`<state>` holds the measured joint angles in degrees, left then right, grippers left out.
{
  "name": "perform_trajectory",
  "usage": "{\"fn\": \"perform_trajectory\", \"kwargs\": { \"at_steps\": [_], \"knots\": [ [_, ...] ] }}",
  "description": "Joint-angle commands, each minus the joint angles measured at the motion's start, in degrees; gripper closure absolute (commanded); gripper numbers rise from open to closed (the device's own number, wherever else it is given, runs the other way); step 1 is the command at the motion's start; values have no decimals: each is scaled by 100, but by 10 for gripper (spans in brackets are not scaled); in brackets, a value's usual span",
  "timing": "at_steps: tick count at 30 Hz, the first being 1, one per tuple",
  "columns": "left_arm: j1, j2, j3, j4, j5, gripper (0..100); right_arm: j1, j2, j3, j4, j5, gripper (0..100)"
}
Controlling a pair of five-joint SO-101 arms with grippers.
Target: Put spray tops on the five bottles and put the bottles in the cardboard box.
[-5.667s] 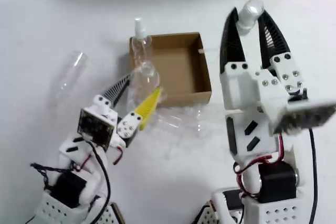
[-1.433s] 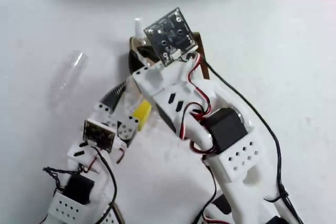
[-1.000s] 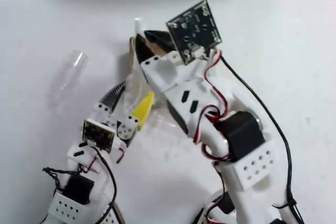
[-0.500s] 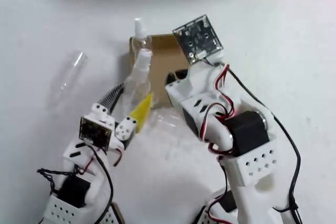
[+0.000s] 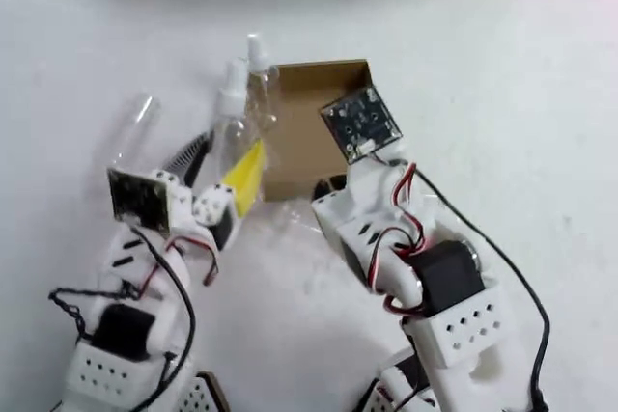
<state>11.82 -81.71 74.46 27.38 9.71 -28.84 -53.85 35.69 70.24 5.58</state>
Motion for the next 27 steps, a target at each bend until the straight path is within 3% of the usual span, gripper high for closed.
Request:
{"fn": "perform_trajectory", "kwargs": {
  "at_steps": [1, 6, 14, 23, 27],
  "knots": [
    [-347, 734, -756, -35, 519, 980, -251, -382, 545, -646, -44, 984],
    [-453, 945, -844, -35, 1055, 980, -989, -1086, 1714, -1736, -44, 984],
    [-435, 945, -835, -35, 1073, 980, -1965, -1886, 3270, -3495, -44, 984],
    [-426, 936, -730, -35, 1064, 980, -2501, -1903, 4440, -5947, -44, 984],
    [-189, 936, -686, -9, 1064, 980, -2501, -1895, 4712, -6484, -53, 984]
  ]
}}
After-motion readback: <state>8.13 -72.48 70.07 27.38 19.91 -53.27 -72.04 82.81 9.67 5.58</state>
